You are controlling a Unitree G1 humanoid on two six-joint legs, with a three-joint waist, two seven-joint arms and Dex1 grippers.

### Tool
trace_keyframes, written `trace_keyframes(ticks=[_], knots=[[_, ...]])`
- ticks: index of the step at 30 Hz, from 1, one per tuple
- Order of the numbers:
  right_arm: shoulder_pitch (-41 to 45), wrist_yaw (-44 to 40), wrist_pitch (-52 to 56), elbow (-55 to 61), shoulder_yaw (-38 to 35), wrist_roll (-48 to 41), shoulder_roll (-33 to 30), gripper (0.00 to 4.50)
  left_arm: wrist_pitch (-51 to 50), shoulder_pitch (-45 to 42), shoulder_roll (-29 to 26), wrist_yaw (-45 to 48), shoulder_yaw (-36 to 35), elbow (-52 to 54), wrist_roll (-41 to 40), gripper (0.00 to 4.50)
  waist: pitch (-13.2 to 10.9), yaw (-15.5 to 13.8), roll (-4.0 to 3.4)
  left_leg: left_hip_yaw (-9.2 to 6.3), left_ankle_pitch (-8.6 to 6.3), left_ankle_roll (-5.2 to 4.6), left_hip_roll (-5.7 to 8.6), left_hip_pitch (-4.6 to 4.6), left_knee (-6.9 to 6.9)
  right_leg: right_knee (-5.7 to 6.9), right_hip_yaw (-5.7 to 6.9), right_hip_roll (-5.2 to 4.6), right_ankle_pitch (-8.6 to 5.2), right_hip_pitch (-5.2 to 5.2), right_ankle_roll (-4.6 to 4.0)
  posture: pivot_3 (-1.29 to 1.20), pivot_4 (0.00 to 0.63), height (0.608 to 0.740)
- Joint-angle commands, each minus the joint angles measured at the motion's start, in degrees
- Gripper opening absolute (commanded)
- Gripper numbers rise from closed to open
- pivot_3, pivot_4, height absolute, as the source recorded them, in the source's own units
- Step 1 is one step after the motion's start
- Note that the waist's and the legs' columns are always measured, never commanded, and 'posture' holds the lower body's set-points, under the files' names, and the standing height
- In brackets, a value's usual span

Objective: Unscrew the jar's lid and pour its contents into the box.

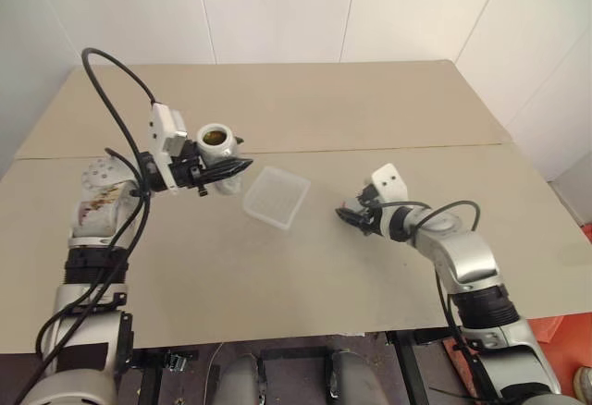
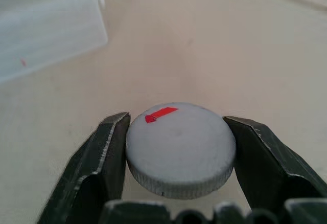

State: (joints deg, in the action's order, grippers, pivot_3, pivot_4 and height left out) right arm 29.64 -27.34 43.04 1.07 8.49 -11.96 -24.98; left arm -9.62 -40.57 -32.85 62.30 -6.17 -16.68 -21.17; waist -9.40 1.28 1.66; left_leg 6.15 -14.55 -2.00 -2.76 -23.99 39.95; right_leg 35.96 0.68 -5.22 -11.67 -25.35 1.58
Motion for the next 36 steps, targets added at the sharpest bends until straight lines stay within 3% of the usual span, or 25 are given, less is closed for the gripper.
trace_keyframes(ticks=[1, 7, 10, 12, 15, 20, 24, 33, 36], knots=[[1.31, -1.11, 1.57, 5.31, -3.06, -0.59, -2.64, 4.45, 6.51, -1.93, 0.34, -6.72, 1.05, 1.63, 6.04, 1.94, 0.0, -0.33, 0.0, 0.0, 0.0, 0.0, 0.01, 0.0, 0.0, 0.0, 0.0, 0.0, 0.0, 0.0, 0.0, 0.0, 0.15, 0.74], [7.58, -14.57, 23.91, 16.46, -15.36, -23.29, -11.51, 4.45, 35.73, -6.92, -0.9, -37.39, 13.47, -10.06, 40.01, 1.94, -0.01, -1.91, -0.02, -0.02, -0.04, -0.07, 0.05, -0.02, 0.02, -0.05, 0.06, -0.04, 0.06, 0.09, 0.03, 0.0, 0.15, 0.74], [10.74, -18.98, 29.69, 19.65, -16.94, -31.69, -13.95, 4.45, 48.47, -15.36, -6.74, -67.97, 28.34, -17.6, 69.9, 1.94, -0.02, -2.1, 0.01, -0.06, -0.05, -0.09, 0.03, 0.0, -0.05, -0.16, 0.15, -0.03, 0.08, 0.15, 0.01, 0.0, 0.15, 0.74], [12.82, -20.91, 30.58, 20.25, -17.19, -35.14, -14.45, 4.45, 49.57, -22.4, -7.77, -86.5, 38.25, -23.2, 84.5, 1.94, -0.02, -2.18, 0.01, -0.05, -0.06, -0.09, 0.05, 0.0, -0.09, -0.11, 0.14, -0.05, 0.09, 0.15, 0.0, 0.0, 0.15, 0.74], [15.2, -22.86, 31.43, 20.2, -16.5, -38.1, -16.06, 4.45, 45.98, -30.66, -6.78, -104.16, 50.57, -29.89, 99.85, 1.94, -0.02, -2.31, 0.0, -0.01, -0.09, -0.15, 0.12, -0.11, -0.05, -0.09, 0.13, -0.13, 0.16, 0.1, 0.11, 0.0, 0.15, 0.74], [15.66, -22.2, 29.39, 20.14, -16.42, -39.43, -15.76, 4.45, 41.35, -37.6, -2.53, -113.51, 61.64, -37.31, 110.37, 1.94, -0.02, -2.25, 0.01, 0.07, -0.17, -0.28, 0.13, -0.29, 0.02, -0.16, 0.16, -0.17, 0.14, -0.03, 0.19, 0.0, 0.15, 0.74], [15.31, -18.64, 28.76, 20.86, -17.69, -40.16, -13.54, 4.45, 40.88, -38.45, -2.33, -113.68, 66.13, -38.38, 113.19, 1.94, -0.02, -1.99, 0.01, 0.13, -0.07, -0.12, 0.13, -0.71, 0.04, 0.01, 0.09, -0.15, 0.14, -0.6, 0.19, 0.0, 0.15, 0.74], [14.16, -13.32, 28.53, 23.69, -20.01, -44.32, -11.64, 4.45, 40.38, -39.56, 0.32, -109.43, 63.32, -41.66, 107.2, 1.94, -0.02, -2.22, 0.01, 0.14, -0.09, -0.16, 0.12, -0.94, 0.25, 0.11, 0.12, -0.2, 0.14, -0.78, 0.2, 0.0, 0.15, 0.74], [13.77, -12.55, 27.93, 23.63, -19.52, -44.57, -11.52, 4.45, 44.5, -38.74, -0.97, -105.13, 59.28, -41.86, 100.21, 1.94, -0.02, -2.07, 0.01, 0.15, -0.1, -0.19, 0.12, -0.95, 0.31, 0.12, 0.12, -0.21, 0.14, -0.78, 0.2, 0.0, 0.15, 0.74]])
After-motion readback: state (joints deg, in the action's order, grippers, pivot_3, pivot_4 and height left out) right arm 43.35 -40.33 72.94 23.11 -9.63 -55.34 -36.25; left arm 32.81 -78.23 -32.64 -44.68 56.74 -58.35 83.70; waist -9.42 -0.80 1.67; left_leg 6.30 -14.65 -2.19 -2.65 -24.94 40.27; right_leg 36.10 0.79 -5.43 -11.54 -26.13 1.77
